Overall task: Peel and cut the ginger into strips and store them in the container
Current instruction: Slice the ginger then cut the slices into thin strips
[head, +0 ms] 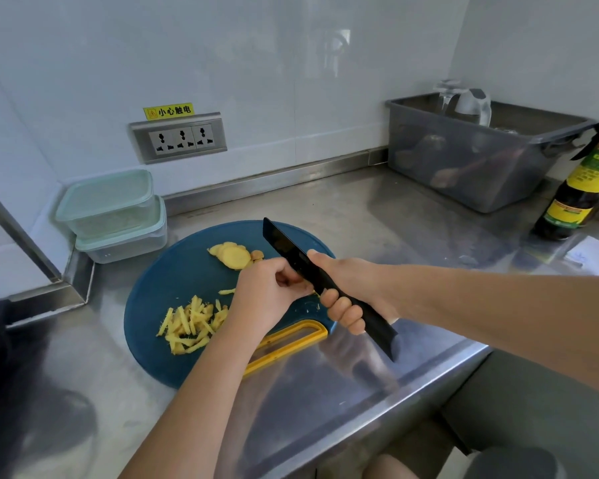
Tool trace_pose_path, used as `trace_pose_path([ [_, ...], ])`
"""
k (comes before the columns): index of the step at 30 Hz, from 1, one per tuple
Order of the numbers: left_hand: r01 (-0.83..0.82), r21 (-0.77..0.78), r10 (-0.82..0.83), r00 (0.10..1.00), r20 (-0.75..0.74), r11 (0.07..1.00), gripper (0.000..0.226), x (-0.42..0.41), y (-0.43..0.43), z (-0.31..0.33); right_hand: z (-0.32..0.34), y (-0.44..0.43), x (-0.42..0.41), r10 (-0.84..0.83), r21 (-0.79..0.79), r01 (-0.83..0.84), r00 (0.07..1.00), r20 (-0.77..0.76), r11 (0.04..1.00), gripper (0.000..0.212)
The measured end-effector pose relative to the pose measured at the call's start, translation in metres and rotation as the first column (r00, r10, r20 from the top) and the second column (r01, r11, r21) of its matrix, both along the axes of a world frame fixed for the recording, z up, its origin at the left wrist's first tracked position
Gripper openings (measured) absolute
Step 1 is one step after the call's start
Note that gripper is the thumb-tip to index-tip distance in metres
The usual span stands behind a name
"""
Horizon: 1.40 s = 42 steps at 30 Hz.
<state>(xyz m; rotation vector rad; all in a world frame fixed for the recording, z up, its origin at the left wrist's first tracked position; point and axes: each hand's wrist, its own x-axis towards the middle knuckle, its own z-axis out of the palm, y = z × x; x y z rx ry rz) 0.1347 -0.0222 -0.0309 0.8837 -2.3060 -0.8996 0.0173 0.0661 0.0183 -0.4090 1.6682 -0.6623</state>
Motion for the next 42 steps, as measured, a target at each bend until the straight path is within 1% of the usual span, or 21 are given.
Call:
trace_pose_path([
  [9, 0.011, 0.014, -0.011, 1.000, 0.026, 1.000, 0.020, -0.001, -0.004, 0.001, -0.004, -0.007, 0.004, -0.017, 0.004, 0.018, 1.000, -0.022, 1.000, 0.071],
  [13, 0.012, 0.010, -0.012, 0.999, 0.046, 1.000, 0.018, -0.002, -0.010, 0.000, -0.003, -0.009, 0.006, -0.060, -0.007, 0.060, 0.998, -0.002, 0.998, 0.070],
  [17, 0.011, 0.029, -0.013, 0.998, 0.059, 1.000, 0.016, -0.001, -0.016, -0.001, -0.004, -0.017, 0.012, -0.089, -0.011, 0.089, 0.995, -0.033, 0.996, 0.069],
  [22, 0.036, -0.014, -0.035, 0.997, 0.073, 0.999, 0.016, -0.001, -0.018, -0.001, -0.005, -0.017, 0.016, -0.112, -0.006, 0.112, 0.993, -0.046, 0.994, 0.069],
  [26, 0.045, -0.083, -0.037, 0.994, 0.104, 0.996, 0.018, 0.001, -0.015, 0.001, -0.011, -0.018, 0.021, -0.130, -0.025, 0.128, 0.989, -0.072, 0.991, 0.069],
  [32, 0.057, -0.100, -0.046, 0.993, 0.111, 0.993, 0.020, 0.002, -0.013, 0.001, -0.009, -0.021, 0.022, -0.130, -0.003, 0.131, 0.989, -0.073, 0.991, 0.070],
  [36, 0.058, -0.107, -0.047, 0.993, 0.108, 0.993, 0.013, 0.001, -0.010, -0.001, -0.012, -0.022, 0.024, -0.144, -0.004, 0.144, 0.985, -0.100, 0.990, 0.069],
  [39, 0.018, -0.087, -0.013, 0.998, 0.058, 0.996, 0.013, 0.002, -0.009, -0.004, -0.012, -0.024, 0.025, -0.157, -0.016, 0.156, 0.982, -0.100, 0.988, 0.069],
  [42, 0.018, -0.083, -0.017, 1.000, 0.012, 0.996, 0.014, 0.003, -0.006, -0.005, -0.012, -0.020, 0.025, -0.196, -0.022, 0.195, 0.978, -0.065, 0.981, 0.070],
])
